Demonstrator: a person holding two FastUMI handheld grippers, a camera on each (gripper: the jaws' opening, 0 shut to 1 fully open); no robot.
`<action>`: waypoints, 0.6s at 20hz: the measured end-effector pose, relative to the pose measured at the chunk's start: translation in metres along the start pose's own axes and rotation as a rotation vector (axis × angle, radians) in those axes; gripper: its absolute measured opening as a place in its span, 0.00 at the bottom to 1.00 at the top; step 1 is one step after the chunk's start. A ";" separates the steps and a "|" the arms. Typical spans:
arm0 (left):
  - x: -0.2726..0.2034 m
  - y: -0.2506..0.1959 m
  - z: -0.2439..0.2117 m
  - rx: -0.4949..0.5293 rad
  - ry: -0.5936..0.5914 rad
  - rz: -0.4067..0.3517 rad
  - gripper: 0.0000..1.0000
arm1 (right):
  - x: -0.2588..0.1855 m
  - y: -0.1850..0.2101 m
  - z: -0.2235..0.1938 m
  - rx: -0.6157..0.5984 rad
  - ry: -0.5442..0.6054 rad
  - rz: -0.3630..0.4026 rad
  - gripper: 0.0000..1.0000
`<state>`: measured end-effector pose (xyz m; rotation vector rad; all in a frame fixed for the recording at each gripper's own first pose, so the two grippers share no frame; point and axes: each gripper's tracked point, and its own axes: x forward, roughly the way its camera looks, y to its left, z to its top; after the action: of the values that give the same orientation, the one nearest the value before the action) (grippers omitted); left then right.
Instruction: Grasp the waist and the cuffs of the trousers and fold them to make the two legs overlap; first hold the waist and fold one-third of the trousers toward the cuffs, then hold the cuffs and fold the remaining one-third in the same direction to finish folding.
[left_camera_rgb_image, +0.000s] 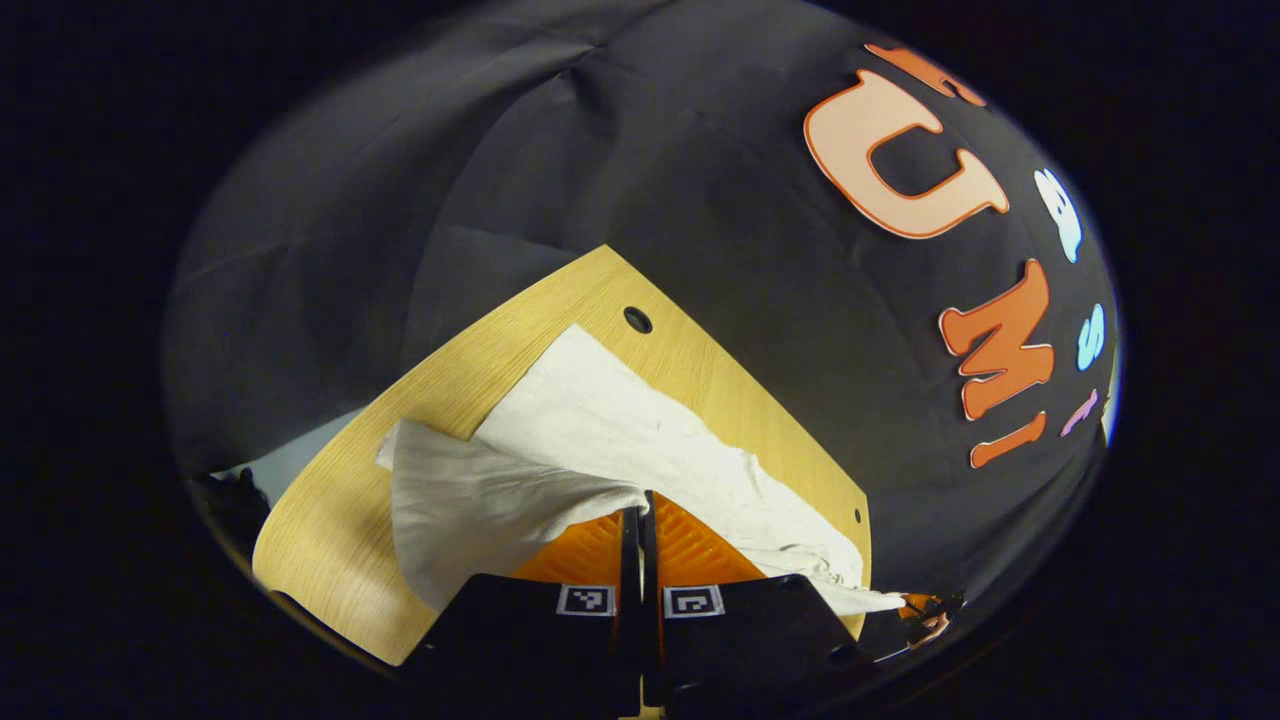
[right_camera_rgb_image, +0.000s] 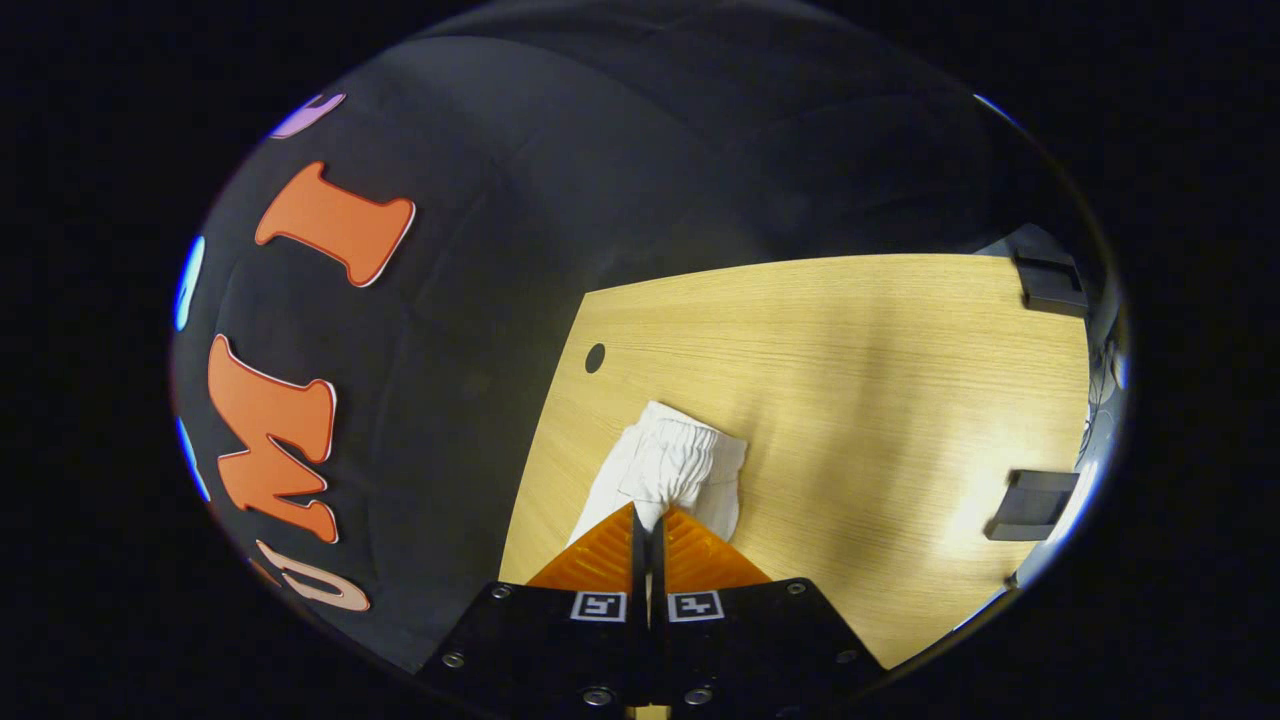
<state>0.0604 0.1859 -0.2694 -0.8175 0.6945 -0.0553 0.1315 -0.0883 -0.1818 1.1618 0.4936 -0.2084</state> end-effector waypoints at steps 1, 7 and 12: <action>0.006 -0.001 0.003 0.004 -0.005 0.013 0.04 | 0.007 0.008 0.001 -0.007 0.008 0.006 0.01; 0.045 -0.016 0.029 0.013 -0.039 0.074 0.03 | 0.057 0.047 0.012 -0.012 0.059 0.040 0.01; 0.091 -0.023 0.045 0.075 -0.023 0.140 0.04 | 0.105 0.076 0.013 -0.041 0.102 0.046 0.01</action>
<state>0.1626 0.1724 -0.2819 -0.6954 0.7221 0.0537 0.2582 -0.0607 -0.1649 1.1460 0.5579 -0.0996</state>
